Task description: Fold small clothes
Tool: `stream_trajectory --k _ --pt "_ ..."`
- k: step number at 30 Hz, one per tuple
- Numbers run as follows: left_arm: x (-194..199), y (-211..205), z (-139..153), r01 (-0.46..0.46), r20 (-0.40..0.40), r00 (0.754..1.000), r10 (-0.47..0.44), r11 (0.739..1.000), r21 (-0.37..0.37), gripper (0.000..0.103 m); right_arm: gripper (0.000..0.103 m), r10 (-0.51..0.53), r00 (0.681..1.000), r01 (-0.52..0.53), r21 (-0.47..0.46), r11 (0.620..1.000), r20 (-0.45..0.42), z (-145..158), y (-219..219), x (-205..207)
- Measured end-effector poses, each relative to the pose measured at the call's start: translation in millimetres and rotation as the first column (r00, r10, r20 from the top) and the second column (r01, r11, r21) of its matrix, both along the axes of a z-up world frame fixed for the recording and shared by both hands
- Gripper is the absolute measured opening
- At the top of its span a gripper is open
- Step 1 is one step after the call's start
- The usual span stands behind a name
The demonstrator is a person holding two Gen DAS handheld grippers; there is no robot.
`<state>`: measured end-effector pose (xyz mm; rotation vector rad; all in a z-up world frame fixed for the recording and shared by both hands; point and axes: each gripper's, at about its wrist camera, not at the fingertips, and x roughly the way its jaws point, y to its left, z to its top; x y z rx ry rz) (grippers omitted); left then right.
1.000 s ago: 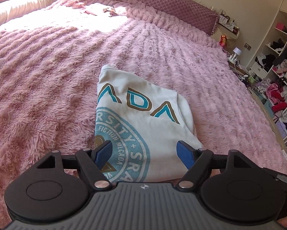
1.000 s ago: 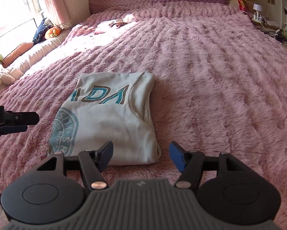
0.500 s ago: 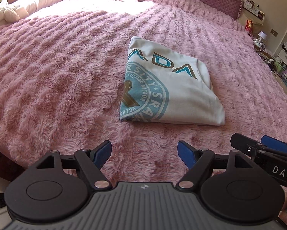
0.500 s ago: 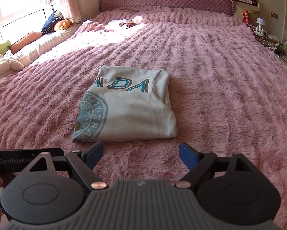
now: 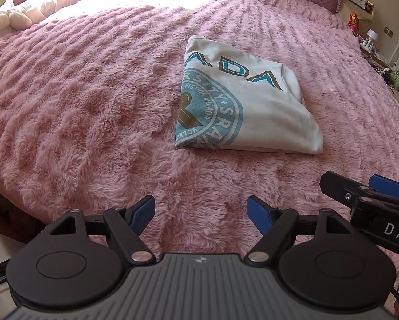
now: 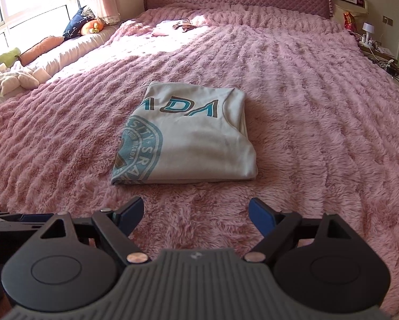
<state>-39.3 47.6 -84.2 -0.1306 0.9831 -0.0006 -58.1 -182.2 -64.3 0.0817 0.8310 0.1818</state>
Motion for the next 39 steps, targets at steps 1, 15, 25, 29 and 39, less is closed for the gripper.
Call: stream_trajectory --k 1,15,25,29,39 --pt "0 -1 0 0.001 0.0 1.0 -0.001 1.0 0.001 0.091 0.082 0.0 1.0 0.0 -0.002 1.0 -0.002 0 1 0" --pt "7 -1 -3 0.002 -0.035 0.999 -0.002 1.0 0.01 0.091 0.082 -0.004 1.0 0.004 -0.006 1.0 -0.018 -4 2 3" --pt "11 -5 -2 0.013 -0.045 0.999 -0.012 1.0 0.025 0.091 0.082 -0.014 1.0 0.013 -0.011 1.0 -0.025 -5 2 4" --pt "14 -8 -2 0.016 -0.058 0.998 -0.014 0.999 0.035 0.091 0.082 -0.024 0.999 0.024 -0.01 1.0 -0.032 -6 1 5" --pt "17 -11 -5 0.032 -0.073 0.997 -0.028 0.999 0.042 0.091 0.082 -0.042 0.998 0.042 0.0 0.999 -0.048 -11 -3 7"
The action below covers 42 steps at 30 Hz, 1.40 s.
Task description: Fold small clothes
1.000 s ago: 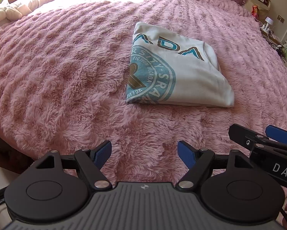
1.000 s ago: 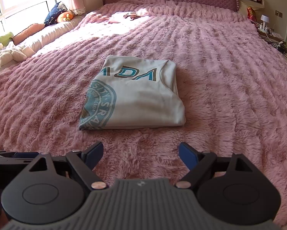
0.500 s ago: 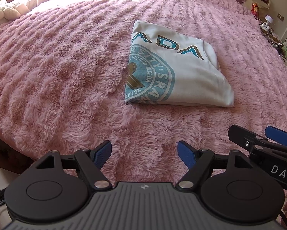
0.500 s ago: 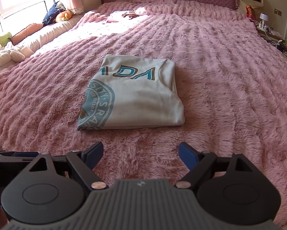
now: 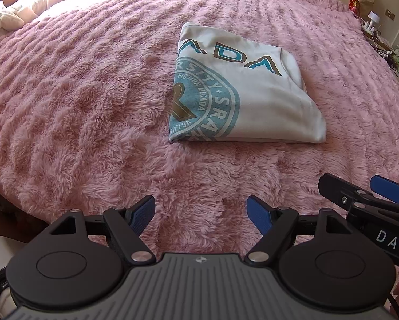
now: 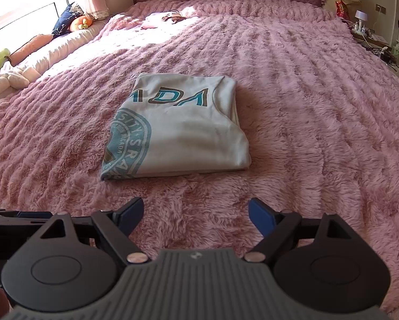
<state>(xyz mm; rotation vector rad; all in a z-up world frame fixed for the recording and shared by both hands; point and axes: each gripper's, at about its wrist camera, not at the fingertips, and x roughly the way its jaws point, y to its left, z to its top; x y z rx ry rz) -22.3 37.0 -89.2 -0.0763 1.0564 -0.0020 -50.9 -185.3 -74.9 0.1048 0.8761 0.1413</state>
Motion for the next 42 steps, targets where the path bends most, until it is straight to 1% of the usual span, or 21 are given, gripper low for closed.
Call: stream_trajectory --k 6,9,25,30,37,42 --pt "4 -3 -2 0.007 -0.01 1.0 -0.007 1.0 0.004 0.091 0.082 -0.012 1.0 0.012 0.002 1.0 -0.011 -4 -2 2" --pt "4 -4 -2 0.017 -0.002 1.0 -0.017 1.0 -0.003 0.091 0.082 -0.021 1.0 0.021 0.004 1.0 -0.012 -5 -4 2" --pt "8 -7 -6 0.016 0.004 1.0 -0.016 1.0 0.018 0.091 0.082 -0.032 0.999 0.032 -0.014 0.999 -0.028 -11 -4 6" --pt "6 -6 -6 0.023 0.041 0.999 -0.024 1.0 0.014 0.091 0.082 -0.035 0.999 0.034 -0.009 0.999 -0.029 -11 -5 7" --pt "7 -7 -5 0.025 0.057 0.998 -0.026 1.0 0.015 0.091 0.082 -0.036 0.999 0.036 -0.011 0.999 -0.031 -12 -6 8" --pt "7 -7 -6 0.032 0.061 0.998 -0.032 0.999 0.003 0.089 0.082 -0.043 0.998 0.043 -0.014 0.999 -0.035 -13 -6 9"
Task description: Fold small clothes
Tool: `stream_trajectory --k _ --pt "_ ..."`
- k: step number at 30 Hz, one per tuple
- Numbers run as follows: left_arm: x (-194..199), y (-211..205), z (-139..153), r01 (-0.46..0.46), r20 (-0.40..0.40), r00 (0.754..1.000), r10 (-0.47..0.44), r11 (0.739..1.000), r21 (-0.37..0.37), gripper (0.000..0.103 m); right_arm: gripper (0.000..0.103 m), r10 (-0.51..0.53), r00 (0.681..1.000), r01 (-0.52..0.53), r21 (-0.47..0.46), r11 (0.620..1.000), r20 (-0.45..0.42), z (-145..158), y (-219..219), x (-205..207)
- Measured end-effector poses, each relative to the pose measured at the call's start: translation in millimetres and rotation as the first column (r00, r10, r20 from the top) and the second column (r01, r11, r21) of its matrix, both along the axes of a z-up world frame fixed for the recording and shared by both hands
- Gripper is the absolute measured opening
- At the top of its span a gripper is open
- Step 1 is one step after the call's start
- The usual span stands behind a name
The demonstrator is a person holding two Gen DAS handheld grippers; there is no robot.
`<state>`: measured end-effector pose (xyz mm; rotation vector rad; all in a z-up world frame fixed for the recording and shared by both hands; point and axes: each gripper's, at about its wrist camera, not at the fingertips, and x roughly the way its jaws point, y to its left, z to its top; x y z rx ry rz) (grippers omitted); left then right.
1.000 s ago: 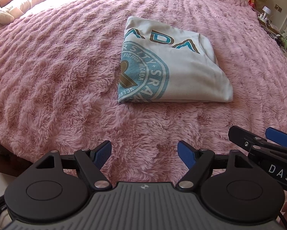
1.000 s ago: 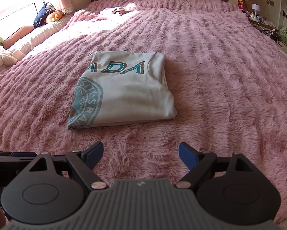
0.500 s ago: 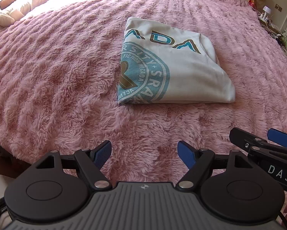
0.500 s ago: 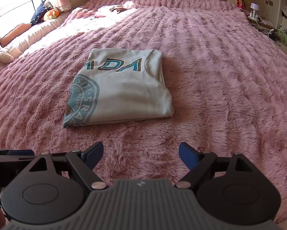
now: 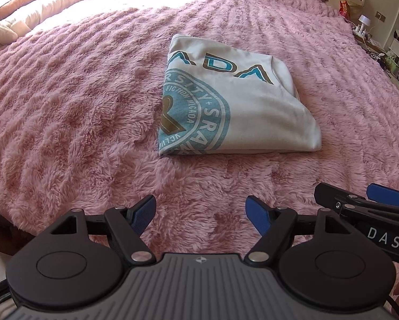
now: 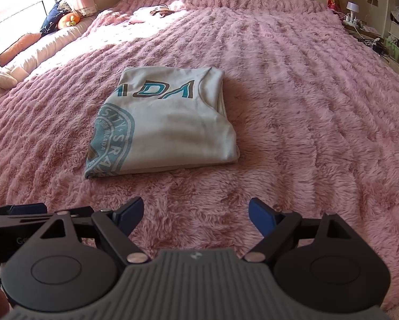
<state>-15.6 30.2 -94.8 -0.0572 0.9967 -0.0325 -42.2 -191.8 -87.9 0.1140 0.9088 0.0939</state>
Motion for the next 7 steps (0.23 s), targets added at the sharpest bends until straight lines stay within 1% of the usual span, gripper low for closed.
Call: stream_trajectory --k 3,7 --pt "0.2 -1.9 0.4 -0.002 0.002 1.0 0.002 1.0 0.019 0.09 0.082 -0.001 1.0 0.001 -0.007 1.0 0.0 -0.4 1.0 0.7" --pt "4.8 -2.2 -2.2 -0.012 -0.044 0.999 0.013 0.999 0.03 0.09 0.082 0.011 1.0 -0.011 -0.021 1.0 -0.002 -1.2 3.3 1.1"
